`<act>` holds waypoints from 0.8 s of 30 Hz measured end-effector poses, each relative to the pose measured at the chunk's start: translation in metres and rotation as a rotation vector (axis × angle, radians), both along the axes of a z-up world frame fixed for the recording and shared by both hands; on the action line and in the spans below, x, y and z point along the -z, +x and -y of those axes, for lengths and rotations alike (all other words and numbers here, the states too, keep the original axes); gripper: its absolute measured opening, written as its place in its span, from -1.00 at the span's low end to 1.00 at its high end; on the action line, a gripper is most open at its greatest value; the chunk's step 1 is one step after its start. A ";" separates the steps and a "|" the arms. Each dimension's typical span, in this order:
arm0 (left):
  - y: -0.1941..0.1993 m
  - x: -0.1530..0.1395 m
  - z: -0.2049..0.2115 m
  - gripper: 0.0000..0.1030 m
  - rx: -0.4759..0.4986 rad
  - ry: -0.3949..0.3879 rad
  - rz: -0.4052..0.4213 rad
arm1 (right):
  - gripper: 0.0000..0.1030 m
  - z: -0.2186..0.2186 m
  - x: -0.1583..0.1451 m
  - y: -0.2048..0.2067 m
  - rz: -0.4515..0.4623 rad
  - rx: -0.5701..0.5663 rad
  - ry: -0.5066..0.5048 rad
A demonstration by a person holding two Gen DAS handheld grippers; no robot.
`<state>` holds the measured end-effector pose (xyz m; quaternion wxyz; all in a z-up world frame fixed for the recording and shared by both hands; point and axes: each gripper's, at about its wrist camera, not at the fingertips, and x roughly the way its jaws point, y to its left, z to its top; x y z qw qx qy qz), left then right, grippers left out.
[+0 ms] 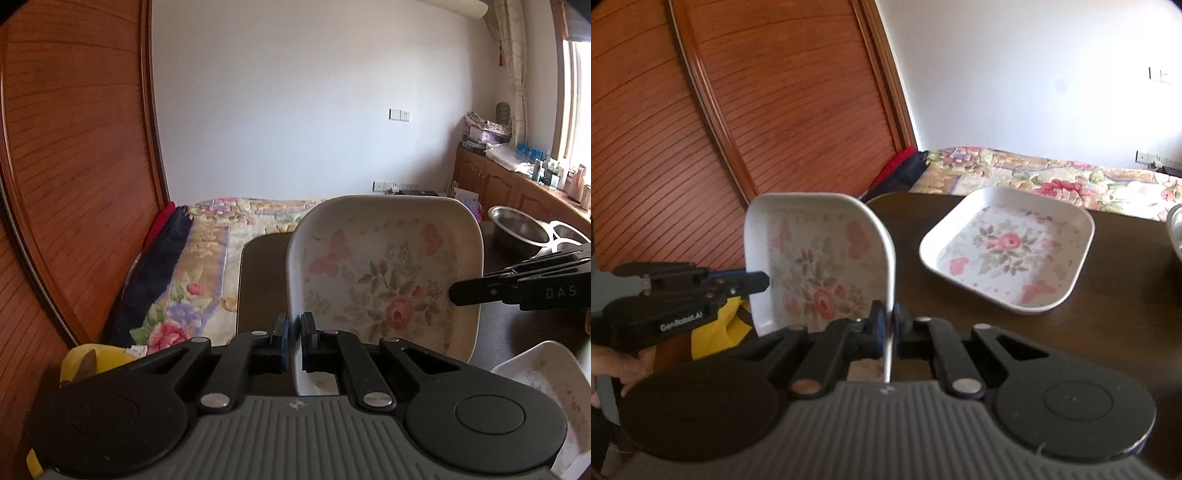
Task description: Organize plates and bowls
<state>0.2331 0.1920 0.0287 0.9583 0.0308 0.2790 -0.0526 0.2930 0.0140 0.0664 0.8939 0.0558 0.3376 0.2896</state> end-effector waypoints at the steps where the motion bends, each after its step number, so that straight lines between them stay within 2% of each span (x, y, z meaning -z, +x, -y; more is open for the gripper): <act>1: -0.003 -0.003 0.002 -0.31 0.003 0.001 0.004 | -0.86 0.002 -0.002 -0.001 0.005 0.002 0.003; 10: -0.031 -0.021 0.028 -0.31 0.031 0.012 0.050 | -0.86 0.024 -0.019 -0.024 0.055 0.018 0.025; 24: -0.091 -0.037 0.070 -0.31 0.087 0.013 0.105 | -0.86 0.071 -0.037 -0.080 0.128 0.066 0.022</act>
